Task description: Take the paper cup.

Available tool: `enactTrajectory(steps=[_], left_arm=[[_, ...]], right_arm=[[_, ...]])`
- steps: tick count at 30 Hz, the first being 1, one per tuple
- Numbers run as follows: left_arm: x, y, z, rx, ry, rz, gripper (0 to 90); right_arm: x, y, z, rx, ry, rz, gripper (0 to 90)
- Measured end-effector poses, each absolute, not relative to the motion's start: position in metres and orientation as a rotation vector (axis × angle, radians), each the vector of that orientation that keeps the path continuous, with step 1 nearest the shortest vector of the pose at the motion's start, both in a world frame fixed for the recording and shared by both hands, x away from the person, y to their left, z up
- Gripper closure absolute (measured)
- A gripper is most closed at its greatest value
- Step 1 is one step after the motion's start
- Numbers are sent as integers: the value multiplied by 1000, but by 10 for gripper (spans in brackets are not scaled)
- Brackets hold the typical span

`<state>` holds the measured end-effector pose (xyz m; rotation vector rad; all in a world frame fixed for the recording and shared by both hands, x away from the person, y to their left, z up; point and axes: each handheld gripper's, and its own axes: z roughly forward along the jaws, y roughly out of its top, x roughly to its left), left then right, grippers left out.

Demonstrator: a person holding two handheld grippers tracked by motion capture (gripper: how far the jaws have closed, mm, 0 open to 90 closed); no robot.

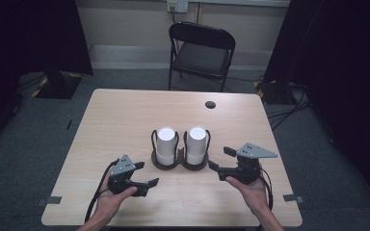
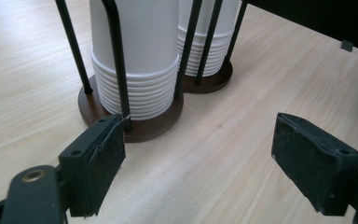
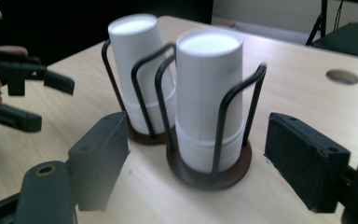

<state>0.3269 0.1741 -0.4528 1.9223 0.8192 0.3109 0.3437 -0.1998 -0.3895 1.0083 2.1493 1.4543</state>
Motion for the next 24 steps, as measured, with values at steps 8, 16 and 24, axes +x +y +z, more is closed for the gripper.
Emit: enactTrajectory(steps=[8,16,24], left_arm=[[326,168,-457,1945,811,304,180],[327,167,-459,1942,817,295,193],[325,162,-459,1948,796,280,201]], right_arm=[[365,-191,-375,957,2156,1454,214],[379,-184,-366,923,2157,1458,209],[389,-172,-358,885,2165,1454,208]])
